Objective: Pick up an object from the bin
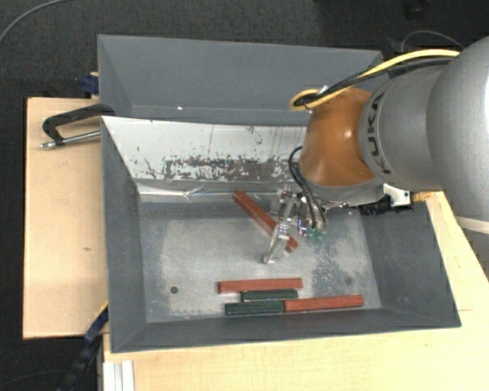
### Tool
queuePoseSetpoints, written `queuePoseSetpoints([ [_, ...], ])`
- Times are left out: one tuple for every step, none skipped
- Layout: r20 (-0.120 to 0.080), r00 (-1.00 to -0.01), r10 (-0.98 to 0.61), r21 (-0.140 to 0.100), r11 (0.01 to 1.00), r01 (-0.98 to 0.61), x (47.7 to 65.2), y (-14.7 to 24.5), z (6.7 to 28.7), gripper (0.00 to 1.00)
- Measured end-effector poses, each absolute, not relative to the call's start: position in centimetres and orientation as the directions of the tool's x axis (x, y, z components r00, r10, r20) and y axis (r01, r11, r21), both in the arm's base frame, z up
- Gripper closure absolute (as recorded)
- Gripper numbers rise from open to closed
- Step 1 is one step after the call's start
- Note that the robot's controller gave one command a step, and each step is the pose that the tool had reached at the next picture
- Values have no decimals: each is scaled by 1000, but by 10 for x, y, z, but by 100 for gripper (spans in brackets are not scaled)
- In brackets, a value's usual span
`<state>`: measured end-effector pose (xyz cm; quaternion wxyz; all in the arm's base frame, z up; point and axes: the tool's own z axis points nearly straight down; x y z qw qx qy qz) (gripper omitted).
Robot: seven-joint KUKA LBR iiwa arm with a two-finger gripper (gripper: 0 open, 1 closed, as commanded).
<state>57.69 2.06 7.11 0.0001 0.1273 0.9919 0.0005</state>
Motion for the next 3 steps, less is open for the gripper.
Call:
queuePoseSetpoints([
  [0, -968, 252, 0, 968, 252, 577, 21, 71, 100],
  [-13, -968, 250, 5, 968, 250, 580, 21, 156, 100],
  [-10, -969, 248, 4, 969, 248, 582, 22, 193, 100],
])
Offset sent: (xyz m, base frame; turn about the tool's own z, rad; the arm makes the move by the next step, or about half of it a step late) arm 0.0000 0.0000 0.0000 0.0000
